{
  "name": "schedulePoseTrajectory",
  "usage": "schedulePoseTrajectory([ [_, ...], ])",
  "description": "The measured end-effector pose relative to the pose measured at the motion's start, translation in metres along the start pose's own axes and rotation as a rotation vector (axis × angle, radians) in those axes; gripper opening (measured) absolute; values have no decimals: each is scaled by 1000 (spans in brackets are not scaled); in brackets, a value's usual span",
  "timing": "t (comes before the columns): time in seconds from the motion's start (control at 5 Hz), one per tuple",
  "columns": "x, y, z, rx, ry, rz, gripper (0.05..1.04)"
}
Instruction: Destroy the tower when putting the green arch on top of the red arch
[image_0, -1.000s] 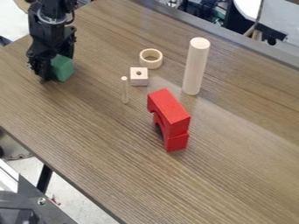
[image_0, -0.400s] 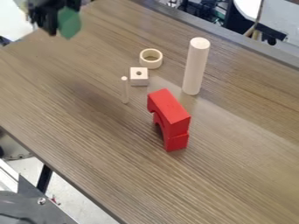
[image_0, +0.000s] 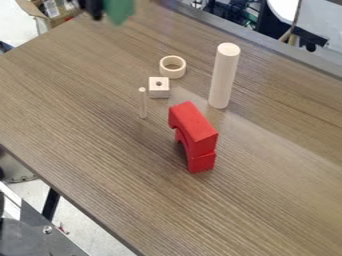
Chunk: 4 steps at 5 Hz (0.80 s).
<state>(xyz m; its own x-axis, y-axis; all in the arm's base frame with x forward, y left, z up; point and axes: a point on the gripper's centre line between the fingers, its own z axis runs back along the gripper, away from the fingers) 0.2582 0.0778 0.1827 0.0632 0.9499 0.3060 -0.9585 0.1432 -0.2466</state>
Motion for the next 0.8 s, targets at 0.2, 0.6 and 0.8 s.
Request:
schedulePoseTrajectory([
  [0.2,-30,6,1,41,37,-47,604],
  [0.6,-74,8,3,35,87,-135,604],
  [0.8,-92,6,-6,54,106,-178,604],
])
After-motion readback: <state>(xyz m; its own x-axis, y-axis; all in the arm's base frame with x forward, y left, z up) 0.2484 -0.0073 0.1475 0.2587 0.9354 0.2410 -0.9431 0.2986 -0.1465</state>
